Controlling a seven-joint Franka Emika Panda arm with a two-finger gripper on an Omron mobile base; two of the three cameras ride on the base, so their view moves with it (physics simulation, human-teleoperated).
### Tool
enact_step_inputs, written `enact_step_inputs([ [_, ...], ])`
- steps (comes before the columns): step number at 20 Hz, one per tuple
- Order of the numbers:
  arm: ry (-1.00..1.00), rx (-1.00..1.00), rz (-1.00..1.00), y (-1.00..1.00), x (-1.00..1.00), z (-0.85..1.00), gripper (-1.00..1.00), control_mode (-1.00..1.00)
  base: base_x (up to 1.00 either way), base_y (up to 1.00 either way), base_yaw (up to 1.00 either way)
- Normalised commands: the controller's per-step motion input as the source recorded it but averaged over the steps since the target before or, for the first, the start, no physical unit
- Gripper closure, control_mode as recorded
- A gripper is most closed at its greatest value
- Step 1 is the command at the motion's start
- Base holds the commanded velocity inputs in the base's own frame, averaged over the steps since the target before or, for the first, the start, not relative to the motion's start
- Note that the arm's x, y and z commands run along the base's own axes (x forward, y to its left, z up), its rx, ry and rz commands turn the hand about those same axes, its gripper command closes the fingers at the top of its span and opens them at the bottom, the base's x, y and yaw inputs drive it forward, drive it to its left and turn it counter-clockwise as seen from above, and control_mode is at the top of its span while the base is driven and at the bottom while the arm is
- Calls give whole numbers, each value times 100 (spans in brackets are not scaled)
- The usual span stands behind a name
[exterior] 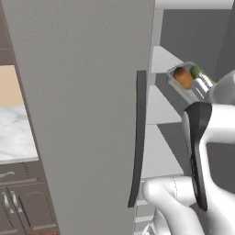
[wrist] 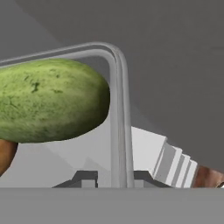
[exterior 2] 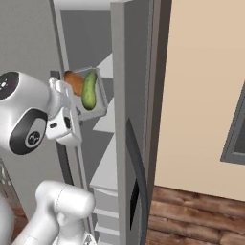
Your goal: Take the cucumber and potato out of the freezer and place them in the tupperware container on the counter. Then put the tupperware containing the vegetables back in the freezer.
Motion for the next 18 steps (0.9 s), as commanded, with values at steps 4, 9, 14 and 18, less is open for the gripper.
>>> enact_step_inputs([
  [4, -8, 11, -1, 0, 47, 46, 100, -100, 0, 0, 0],
  [9, -9, 3, -1, 0, 62, 36, 100, -100, 0, 0, 0],
  [14, -5, 0, -1, 0, 71, 17, 100, -100, 0, 0, 0],
  [18, -1, 0, -1, 0, 71, 10, 100, -100, 0, 0, 0],
])
